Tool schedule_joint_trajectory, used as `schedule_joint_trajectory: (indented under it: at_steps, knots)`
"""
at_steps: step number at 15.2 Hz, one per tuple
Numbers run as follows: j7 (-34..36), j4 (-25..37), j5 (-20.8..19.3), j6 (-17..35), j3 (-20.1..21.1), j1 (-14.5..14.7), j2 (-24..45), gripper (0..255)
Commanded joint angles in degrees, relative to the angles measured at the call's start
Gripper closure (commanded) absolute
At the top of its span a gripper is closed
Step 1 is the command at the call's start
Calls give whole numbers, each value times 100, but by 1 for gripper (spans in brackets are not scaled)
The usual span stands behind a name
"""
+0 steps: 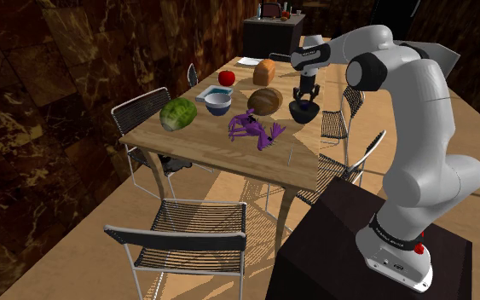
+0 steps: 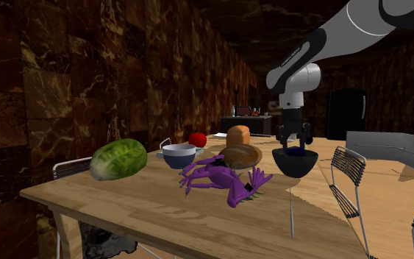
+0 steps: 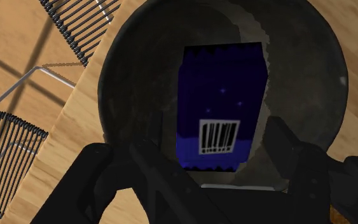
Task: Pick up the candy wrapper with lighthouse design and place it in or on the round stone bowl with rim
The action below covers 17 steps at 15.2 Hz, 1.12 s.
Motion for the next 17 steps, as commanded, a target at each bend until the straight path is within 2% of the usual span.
schedule_joint_trajectory:
  at_steps: [1, 5, 9, 17]
  knots:
    - [0, 0, 0, 0, 0, 0, 0, 0]
    - [0, 0, 0, 1, 0, 0, 0, 0]
    - [4, 608, -7, -682, -3, 9, -75, 0]
    - [4, 608, -7, -682, -3, 9, -75, 0]
